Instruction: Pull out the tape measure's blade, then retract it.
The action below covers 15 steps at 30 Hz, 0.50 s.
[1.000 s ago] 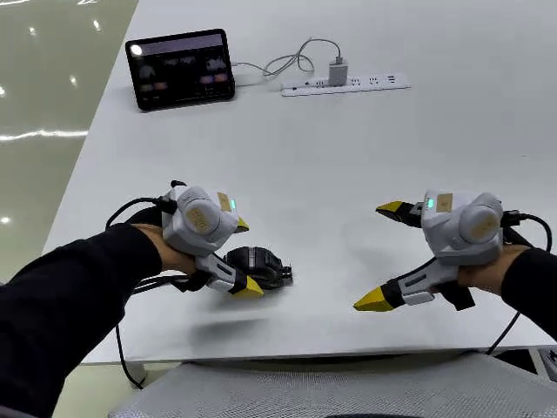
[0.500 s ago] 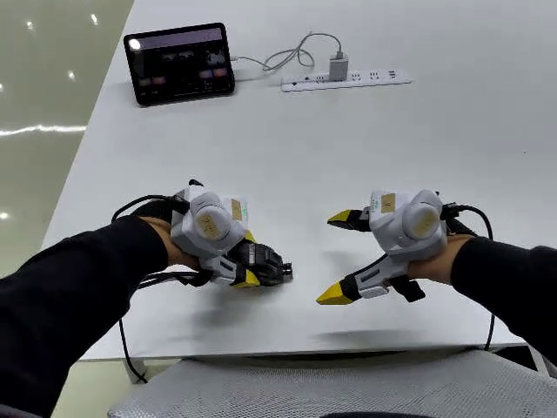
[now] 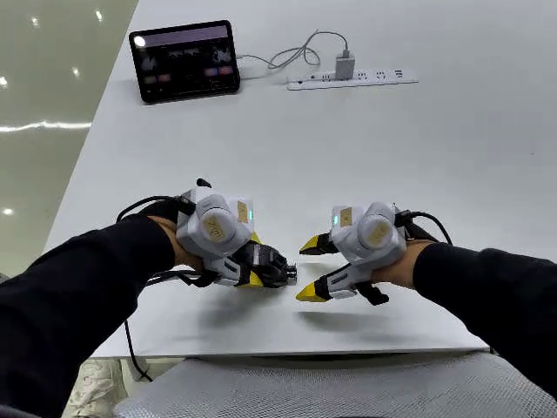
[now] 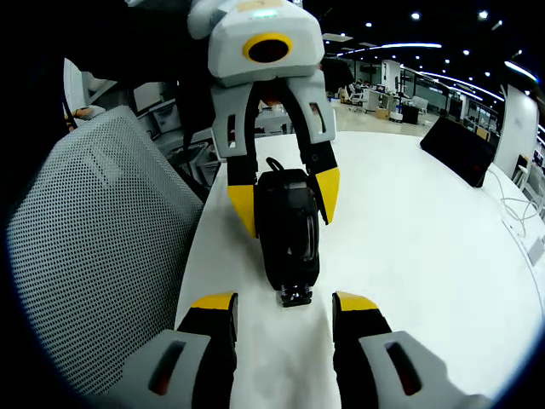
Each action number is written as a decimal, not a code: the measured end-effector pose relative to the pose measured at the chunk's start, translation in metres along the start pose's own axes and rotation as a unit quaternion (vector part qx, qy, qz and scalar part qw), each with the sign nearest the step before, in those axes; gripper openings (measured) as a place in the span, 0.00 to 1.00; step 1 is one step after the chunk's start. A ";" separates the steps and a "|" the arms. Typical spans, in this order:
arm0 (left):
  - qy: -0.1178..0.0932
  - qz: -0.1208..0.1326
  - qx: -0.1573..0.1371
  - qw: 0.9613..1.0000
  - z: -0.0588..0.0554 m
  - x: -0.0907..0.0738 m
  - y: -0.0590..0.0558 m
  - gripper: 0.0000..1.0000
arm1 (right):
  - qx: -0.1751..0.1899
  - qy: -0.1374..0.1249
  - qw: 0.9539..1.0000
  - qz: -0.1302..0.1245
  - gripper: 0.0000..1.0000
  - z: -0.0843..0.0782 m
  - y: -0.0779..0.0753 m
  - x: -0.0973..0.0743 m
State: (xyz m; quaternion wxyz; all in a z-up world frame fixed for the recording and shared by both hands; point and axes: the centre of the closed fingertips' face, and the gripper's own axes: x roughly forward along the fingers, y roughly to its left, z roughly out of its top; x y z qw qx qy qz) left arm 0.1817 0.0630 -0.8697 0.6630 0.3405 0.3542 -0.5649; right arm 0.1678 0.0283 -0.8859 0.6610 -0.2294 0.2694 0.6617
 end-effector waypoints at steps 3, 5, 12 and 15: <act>0.001 -0.001 -0.002 1.000 -0.001 0.001 0.000 0.32 | -0.014 0.011 1.000 0.001 0.34 -0.004 -0.002 0.006; 0.003 -0.002 -0.002 1.000 -0.001 0.001 -0.001 0.32 | -0.022 0.016 1.000 0.002 0.32 -0.005 -0.001 0.007; 0.003 -0.003 -0.006 1.000 -0.001 0.002 0.000 0.32 | -0.018 0.014 1.000 0.005 0.21 -0.002 -0.003 0.016; 0.003 -0.003 -0.008 1.000 -0.001 0.002 0.000 0.33 | -0.035 0.016 0.999 -0.002 0.16 -0.001 -0.007 0.017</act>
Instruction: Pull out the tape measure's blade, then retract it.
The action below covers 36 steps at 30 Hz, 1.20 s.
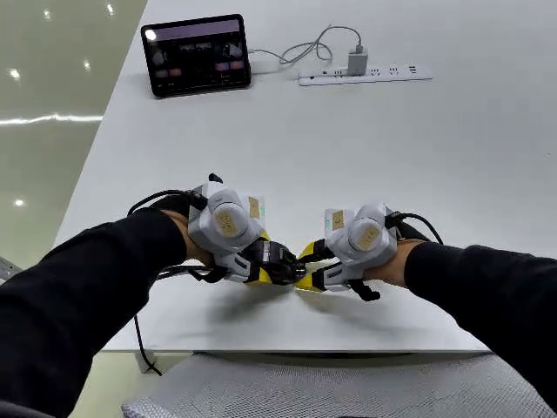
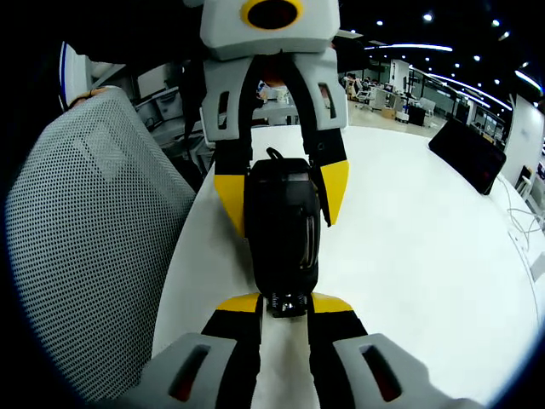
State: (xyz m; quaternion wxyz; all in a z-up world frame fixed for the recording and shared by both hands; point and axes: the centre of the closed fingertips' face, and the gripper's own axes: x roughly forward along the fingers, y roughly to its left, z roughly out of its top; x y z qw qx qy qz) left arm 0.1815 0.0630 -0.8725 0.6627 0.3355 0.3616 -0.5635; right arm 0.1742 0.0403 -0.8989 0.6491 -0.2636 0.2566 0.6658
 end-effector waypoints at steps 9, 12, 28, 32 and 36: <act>-0.010 -0.003 -0.015 1.000 0.001 0.000 0.001 0.32 | 0.017 0.005 1.000 0.000 0.09 -0.004 0.001 -0.002; -0.010 -0.003 -0.015 1.000 0.001 0.000 0.000 0.32 | 0.018 0.009 1.000 0.002 0.09 -0.005 0.001 -0.003; -0.010 -0.001 -0.018 1.000 0.002 0.001 0.001 0.33 | 0.012 0.021 1.000 0.008 0.12 -0.010 0.001 -0.007; -0.009 -0.002 -0.019 1.000 0.002 0.001 0.000 0.33 | 0.012 0.019 1.000 0.009 0.13 -0.006 0.002 -0.001; -0.009 -0.001 -0.017 1.000 0.001 0.000 0.000 0.33 | 0.033 0.029 0.999 0.008 0.11 -0.010 0.001 0.001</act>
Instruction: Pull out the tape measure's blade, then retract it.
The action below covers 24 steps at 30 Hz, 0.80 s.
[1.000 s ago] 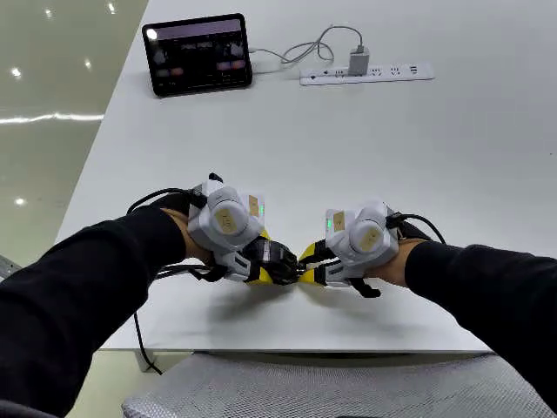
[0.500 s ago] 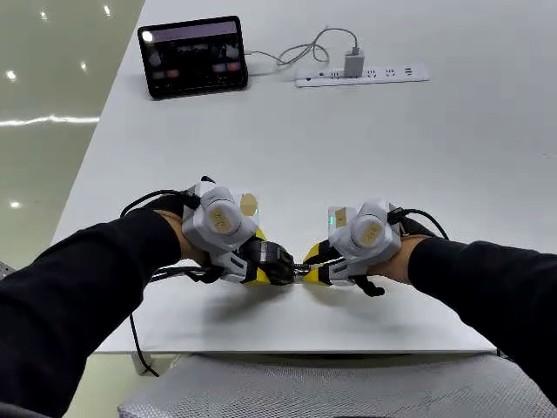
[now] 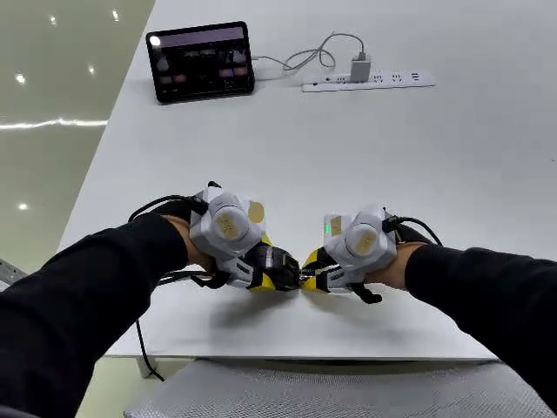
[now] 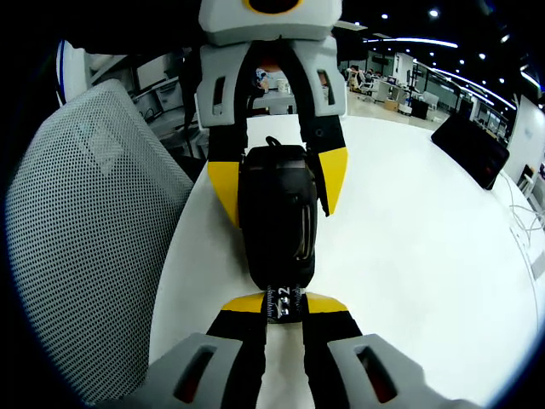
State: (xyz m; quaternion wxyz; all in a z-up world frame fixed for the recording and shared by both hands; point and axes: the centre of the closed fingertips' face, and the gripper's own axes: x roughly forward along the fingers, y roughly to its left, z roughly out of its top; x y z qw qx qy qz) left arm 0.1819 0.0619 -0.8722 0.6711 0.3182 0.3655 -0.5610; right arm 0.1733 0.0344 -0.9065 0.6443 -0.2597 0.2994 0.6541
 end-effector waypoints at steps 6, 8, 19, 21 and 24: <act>-0.002 0.000 -0.003 1.000 0.000 0.000 0.000 0.33 | -0.012 0.001 1.000 -0.003 0.10 0.000 -0.002 -0.002; -0.003 0.000 -0.004 1.000 0.000 0.000 0.000 0.33 | -0.012 0.003 1.000 -0.003 0.10 -0.001 -0.002 -0.002; -0.004 0.000 -0.005 1.000 0.001 0.000 0.000 0.33 | -0.009 0.008 1.000 -0.002 0.10 -0.008 -0.003 -0.009; -0.006 0.001 -0.006 1.000 0.001 0.000 0.000 0.33 | -0.009 0.009 1.000 -0.003 0.10 -0.009 -0.004 -0.010; -0.007 0.002 -0.009 1.000 0.001 0.000 0.000 0.33 | -0.011 0.010 1.000 -0.003 0.10 -0.010 -0.005 -0.011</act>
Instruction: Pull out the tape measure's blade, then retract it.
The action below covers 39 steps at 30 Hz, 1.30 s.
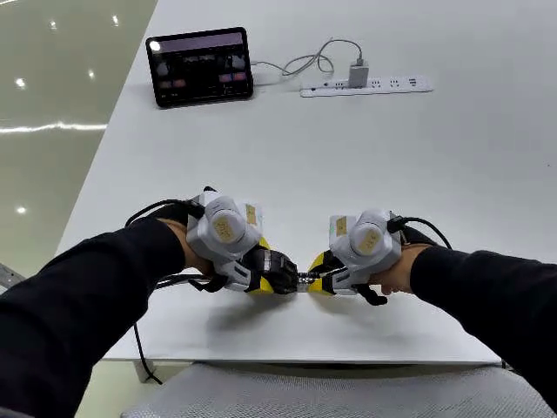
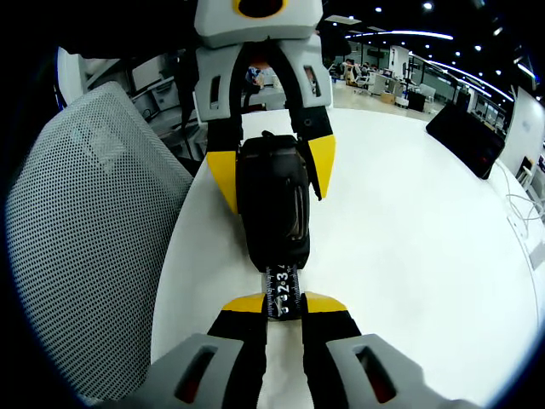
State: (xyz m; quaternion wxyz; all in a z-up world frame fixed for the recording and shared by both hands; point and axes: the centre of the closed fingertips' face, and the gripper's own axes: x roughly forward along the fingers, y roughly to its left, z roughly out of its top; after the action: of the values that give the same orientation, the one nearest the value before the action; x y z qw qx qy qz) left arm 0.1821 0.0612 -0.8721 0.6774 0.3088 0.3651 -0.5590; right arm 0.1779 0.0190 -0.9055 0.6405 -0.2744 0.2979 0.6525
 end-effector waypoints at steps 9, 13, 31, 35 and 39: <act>0.002 0.000 0.000 1.000 0.000 0.000 0.000 0.33 | 0.002 0.000 1.000 -0.001 0.10 -0.003 -0.001 -0.002; 0.002 0.000 0.000 1.000 0.000 0.000 0.000 0.33 | 0.004 -0.001 1.000 0.000 0.10 -0.003 -0.001 -0.003; 0.002 0.004 0.004 1.000 0.000 0.001 0.000 0.33 | 0.013 0.000 1.000 -0.001 0.10 -0.008 -0.002 -0.007; 0.002 0.003 0.004 1.000 0.000 0.000 0.000 0.32 | 0.011 0.002 1.000 -0.001 0.10 -0.008 -0.002 -0.008; 0.002 0.003 0.001 1.000 0.000 0.000 0.000 0.33 | 0.012 0.003 1.000 -0.003 0.10 -0.010 -0.002 -0.009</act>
State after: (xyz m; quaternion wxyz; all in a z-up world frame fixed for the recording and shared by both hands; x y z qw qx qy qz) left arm 0.1824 0.0609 -0.8724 0.6778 0.3119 0.3653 -0.5566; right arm 0.1796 0.0052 -0.9059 0.6446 -0.2695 0.3071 0.6462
